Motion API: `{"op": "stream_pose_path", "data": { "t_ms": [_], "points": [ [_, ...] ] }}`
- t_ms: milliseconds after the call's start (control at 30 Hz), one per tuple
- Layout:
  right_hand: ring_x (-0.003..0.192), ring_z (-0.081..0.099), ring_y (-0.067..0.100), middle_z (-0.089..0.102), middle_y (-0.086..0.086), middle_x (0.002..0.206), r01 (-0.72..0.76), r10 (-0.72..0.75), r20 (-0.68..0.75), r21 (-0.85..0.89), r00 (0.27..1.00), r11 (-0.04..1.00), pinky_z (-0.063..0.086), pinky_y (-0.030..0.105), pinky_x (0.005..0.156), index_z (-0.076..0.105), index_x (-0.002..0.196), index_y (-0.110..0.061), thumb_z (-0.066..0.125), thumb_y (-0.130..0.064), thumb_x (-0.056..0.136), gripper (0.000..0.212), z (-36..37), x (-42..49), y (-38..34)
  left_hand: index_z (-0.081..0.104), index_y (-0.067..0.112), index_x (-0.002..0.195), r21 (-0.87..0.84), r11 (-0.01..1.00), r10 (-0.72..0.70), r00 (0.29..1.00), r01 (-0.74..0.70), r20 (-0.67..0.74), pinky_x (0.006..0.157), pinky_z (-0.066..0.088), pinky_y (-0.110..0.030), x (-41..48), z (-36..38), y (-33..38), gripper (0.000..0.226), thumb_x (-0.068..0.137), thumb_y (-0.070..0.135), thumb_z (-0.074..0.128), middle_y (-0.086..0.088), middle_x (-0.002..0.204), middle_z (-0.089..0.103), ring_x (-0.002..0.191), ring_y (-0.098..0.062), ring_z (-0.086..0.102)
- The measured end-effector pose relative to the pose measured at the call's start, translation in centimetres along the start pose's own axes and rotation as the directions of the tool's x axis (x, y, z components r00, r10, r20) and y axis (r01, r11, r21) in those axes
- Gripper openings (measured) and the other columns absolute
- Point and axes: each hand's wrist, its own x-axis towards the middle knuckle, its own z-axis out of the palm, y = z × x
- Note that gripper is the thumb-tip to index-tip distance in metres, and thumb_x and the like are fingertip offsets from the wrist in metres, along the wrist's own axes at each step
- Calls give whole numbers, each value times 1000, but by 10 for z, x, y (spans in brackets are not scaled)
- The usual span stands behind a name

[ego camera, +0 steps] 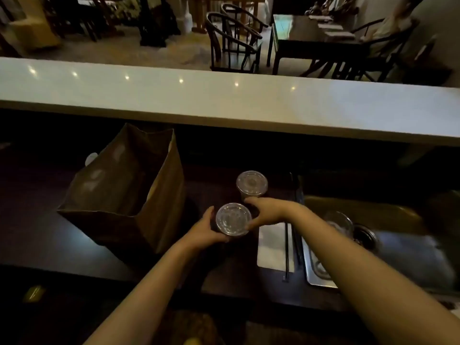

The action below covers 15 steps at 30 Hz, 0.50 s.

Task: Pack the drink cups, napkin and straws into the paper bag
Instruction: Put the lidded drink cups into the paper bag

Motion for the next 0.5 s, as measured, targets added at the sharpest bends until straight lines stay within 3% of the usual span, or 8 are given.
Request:
{"op": "stream_pose_path", "data": {
  "t_ms": [133,233,333,500],
  "points": [
    [134,36,30,27,12,151,20,-20,-8,45,1000,999,36,40,110,17,147,-12,79,-34,70,101,18,12,-6,17,16,144,-116,989,88,996,-90,-22,113,30,-41,4,8,-28,121,38,22,75,-10,149,32,137,-22,31],
    [141,25,30,15,11,155,18,-16,-24,76,1000,997,30,41,114,3,150,-15,80,-35,68,115,29,23,-5,36,27,132,-185,967,170,984,-178,-57,108,38,-40,12,17,-36,92,53,11,80,-4,135,48,129,-20,44],
    [139,27,29,14,9,153,33,-29,-55,82,998,996,33,41,112,1,150,-17,81,-35,66,117,35,29,-6,46,34,118,-251,943,194,975,-217,-112,98,45,-30,13,24,-31,70,61,7,77,0,121,58,117,-18,54],
    [139,26,27,14,7,152,70,-69,-41,36,997,997,34,39,111,1,150,-15,82,-36,66,118,33,34,-7,46,17,129,-207,946,213,960,-250,-182,90,48,-17,14,27,-30,72,66,-4,75,-2,118,59,115,-18,56]
  ]
}}
